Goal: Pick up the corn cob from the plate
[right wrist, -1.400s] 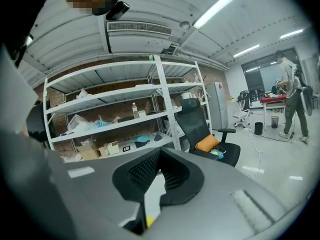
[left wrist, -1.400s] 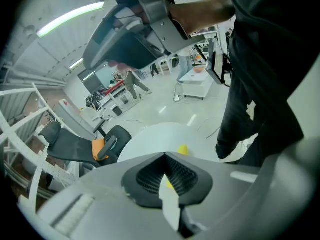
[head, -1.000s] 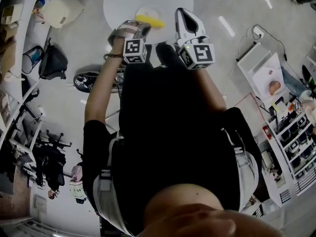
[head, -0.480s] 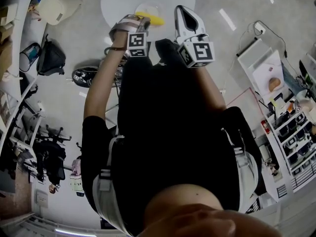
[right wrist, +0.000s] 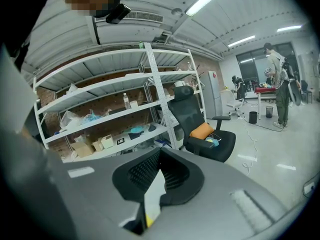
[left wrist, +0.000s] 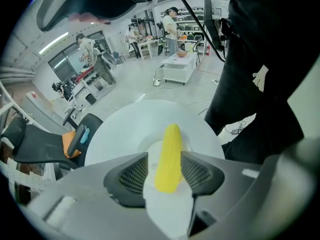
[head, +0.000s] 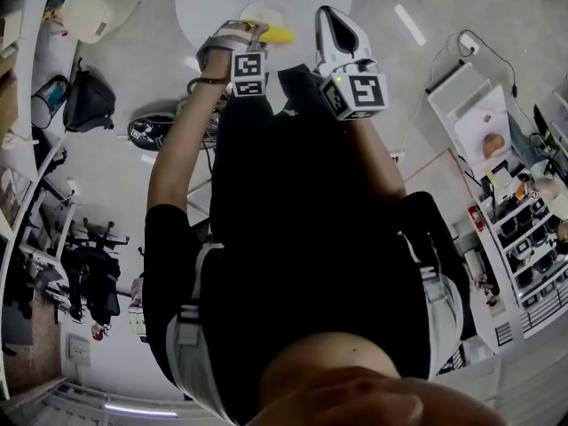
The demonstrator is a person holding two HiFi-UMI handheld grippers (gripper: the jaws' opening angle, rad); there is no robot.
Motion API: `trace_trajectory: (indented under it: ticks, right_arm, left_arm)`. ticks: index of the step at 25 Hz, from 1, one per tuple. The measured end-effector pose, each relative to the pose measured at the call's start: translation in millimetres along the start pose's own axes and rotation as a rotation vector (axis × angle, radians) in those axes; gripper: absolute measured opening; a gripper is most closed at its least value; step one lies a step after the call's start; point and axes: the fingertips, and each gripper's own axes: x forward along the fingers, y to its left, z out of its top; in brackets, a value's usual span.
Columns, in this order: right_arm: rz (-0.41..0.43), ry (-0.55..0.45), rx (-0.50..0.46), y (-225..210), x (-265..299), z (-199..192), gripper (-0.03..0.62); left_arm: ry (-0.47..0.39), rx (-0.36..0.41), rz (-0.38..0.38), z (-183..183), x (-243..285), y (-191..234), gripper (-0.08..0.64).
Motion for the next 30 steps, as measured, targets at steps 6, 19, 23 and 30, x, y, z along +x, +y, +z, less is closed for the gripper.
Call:
trace_trajectory:
  ticks: [6,19,23,30]
  right_arm:
    - [-0.031,0.006,0.021,-15,2,-5,0.008]
    - [-0.038,0.025,0.023,-29,2,-22,0.008]
    - [-0.039,0.035,0.025,-33,3,-26,0.008]
    - [-0.040,0.053,0.022,-37,6,-29,0.008]
  left_arm:
    - [0.020,-0.032,-0.037,1,14,-2,0.298]
    - [0.026,-0.054,-0.111,-1,37,-15,0.299]
    - [0.054,-0.027,-0.136,-5,47,-22,0.301]
    - [0.094,-0.037,-0.136,-18,59,-17,0.310]
